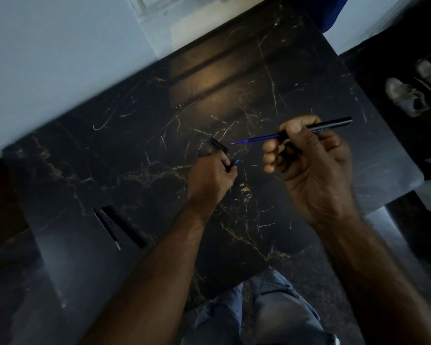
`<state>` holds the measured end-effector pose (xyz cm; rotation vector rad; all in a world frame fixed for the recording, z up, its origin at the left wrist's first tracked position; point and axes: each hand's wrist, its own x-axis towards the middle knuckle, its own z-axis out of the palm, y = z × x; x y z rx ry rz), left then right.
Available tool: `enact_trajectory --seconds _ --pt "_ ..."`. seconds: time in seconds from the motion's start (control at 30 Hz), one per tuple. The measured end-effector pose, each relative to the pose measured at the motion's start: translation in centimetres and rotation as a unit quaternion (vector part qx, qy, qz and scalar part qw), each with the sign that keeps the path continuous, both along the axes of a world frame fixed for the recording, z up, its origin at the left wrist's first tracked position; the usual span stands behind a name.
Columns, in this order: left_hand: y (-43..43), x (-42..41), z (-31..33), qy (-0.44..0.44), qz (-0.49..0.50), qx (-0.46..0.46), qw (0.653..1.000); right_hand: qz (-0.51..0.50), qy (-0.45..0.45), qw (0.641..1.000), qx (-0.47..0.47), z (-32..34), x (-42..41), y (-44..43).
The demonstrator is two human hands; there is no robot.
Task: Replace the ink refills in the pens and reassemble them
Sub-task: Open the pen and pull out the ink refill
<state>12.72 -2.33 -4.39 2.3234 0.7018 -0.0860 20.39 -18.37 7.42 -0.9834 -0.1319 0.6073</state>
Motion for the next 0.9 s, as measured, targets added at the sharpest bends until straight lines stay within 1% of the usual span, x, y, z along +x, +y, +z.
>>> enact_trajectory --seconds 0.17,0.23,0.43,0.8,0.9 --pt "1.6 -0.9 0.2 0.000 -0.011 0.069 0.998 -0.006 0.007 1.000 0.007 0.0 0.2 -0.2" --pt "2.3 -1.1 0.3 0.010 -0.012 0.080 0.997 -0.006 0.008 1.000 0.009 -0.1 0.2 -0.2" --pt "3.4 -1.1 -0.1 0.011 0.006 0.082 0.997 -0.007 0.010 1.000 0.001 -0.1 0.3 -0.2" --pt "3.6 -1.5 0.0 0.019 -0.003 0.074 0.997 0.002 0.004 1.000 0.003 -0.2 0.4 -0.2" --pt "3.2 -1.4 1.4 0.013 0.033 0.056 0.998 0.002 0.010 1.000 0.003 -0.3 0.2 0.0"
